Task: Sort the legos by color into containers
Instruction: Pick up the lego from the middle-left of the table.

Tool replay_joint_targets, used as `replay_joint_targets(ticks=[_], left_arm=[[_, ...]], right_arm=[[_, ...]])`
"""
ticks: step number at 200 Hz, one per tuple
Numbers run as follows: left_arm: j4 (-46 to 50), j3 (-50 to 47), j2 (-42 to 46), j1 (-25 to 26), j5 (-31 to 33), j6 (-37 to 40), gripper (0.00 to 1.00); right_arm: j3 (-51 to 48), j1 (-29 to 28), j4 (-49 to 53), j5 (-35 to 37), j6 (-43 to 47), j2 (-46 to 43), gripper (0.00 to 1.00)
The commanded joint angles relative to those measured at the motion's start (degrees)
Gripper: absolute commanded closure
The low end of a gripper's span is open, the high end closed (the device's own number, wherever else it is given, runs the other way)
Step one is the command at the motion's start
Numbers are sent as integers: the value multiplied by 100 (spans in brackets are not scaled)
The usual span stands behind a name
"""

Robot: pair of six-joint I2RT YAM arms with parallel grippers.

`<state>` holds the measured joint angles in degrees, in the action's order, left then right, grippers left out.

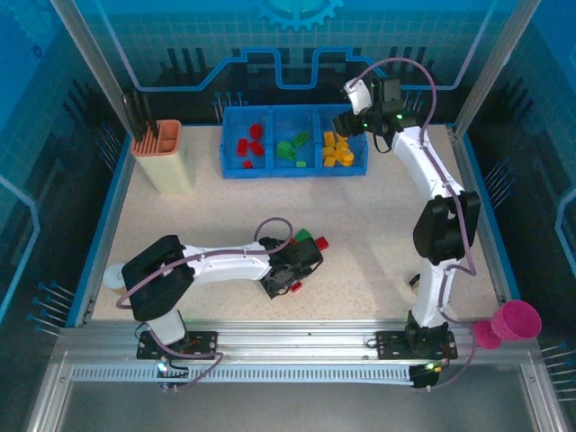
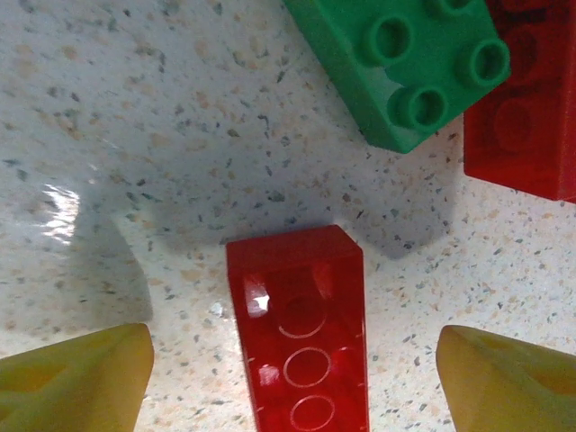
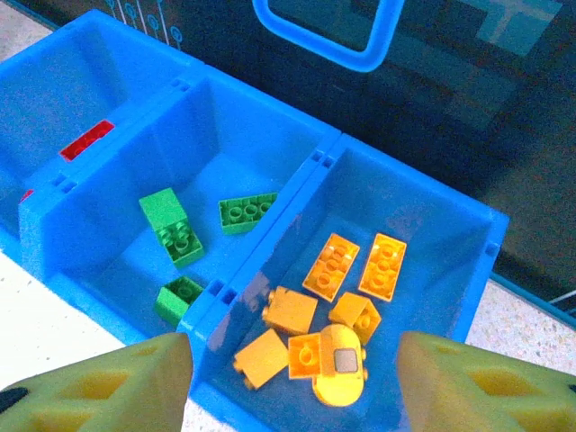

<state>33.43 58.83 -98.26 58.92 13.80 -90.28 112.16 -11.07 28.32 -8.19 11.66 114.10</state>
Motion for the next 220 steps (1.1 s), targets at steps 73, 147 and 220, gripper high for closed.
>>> replay_joint_targets(ticks=[73, 147, 220], left_arm=[[-395, -126, -484, -29, -746, -64, 62], [575, -108, 671, -495, -164, 993, 79], [1250, 973, 1404, -2020, 952, 3334, 80]], right_arm=[[-401, 269, -380, -28, -33, -556, 34], [-1114, 268, -600, 17, -471, -701, 34], [-3929, 96, -1036, -671, -2135, -1961, 34]])
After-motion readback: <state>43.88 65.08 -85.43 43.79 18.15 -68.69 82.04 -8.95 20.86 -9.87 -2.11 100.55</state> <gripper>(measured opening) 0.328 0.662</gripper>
